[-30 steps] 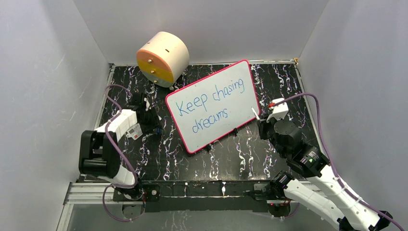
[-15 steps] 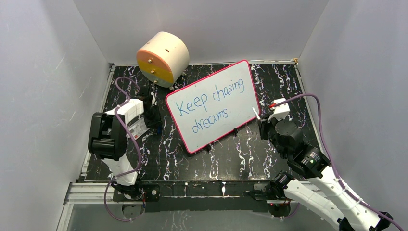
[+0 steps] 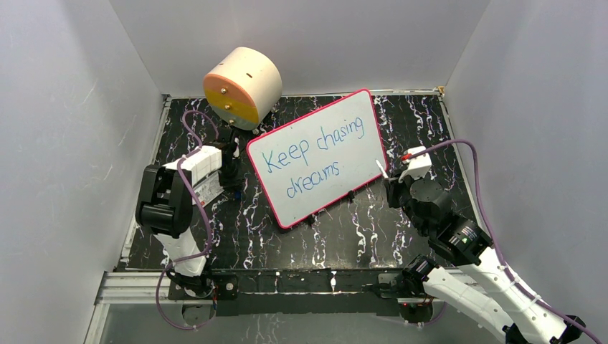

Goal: Write a sentence on the whiteboard
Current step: Pick up the pen cap from the center of the board.

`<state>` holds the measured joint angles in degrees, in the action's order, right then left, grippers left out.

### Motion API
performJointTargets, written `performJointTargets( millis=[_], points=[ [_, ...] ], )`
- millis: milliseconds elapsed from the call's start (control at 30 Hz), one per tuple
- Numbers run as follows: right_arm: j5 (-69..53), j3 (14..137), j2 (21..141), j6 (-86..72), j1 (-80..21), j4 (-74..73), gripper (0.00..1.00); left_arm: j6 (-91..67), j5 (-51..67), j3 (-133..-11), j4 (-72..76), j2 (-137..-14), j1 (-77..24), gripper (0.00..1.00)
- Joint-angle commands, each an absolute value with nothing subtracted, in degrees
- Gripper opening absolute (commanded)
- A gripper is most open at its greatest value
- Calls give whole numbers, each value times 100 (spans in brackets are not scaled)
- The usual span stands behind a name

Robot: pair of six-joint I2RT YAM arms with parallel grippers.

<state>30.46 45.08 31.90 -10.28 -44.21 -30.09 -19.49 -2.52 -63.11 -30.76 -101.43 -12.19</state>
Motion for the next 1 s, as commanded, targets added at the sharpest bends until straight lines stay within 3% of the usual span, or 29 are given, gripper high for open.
performJointTargets(
  millis=[0, 200, 600, 967],
  points=[
    [3073, 4452, 3142, -1021, -4394, -2741, 0, -1970, -361, -6176, -3474, -10147, -1266, 9],
    [2749, 4412, 3240, -1008, -4386, -2553, 0, -2159, -293, -6016, -3303, -9583, -1263, 0],
    [1812, 4348, 3331, -1004, -4393, -2062, 0, -2942, -215, -5319, -2737, -8194, -1232, 0],
    [161, 3898, 3677, -923, -4404, -330, 0, -3581, 0, -4970, -2299, -6402, -1204, 0]
  ],
)
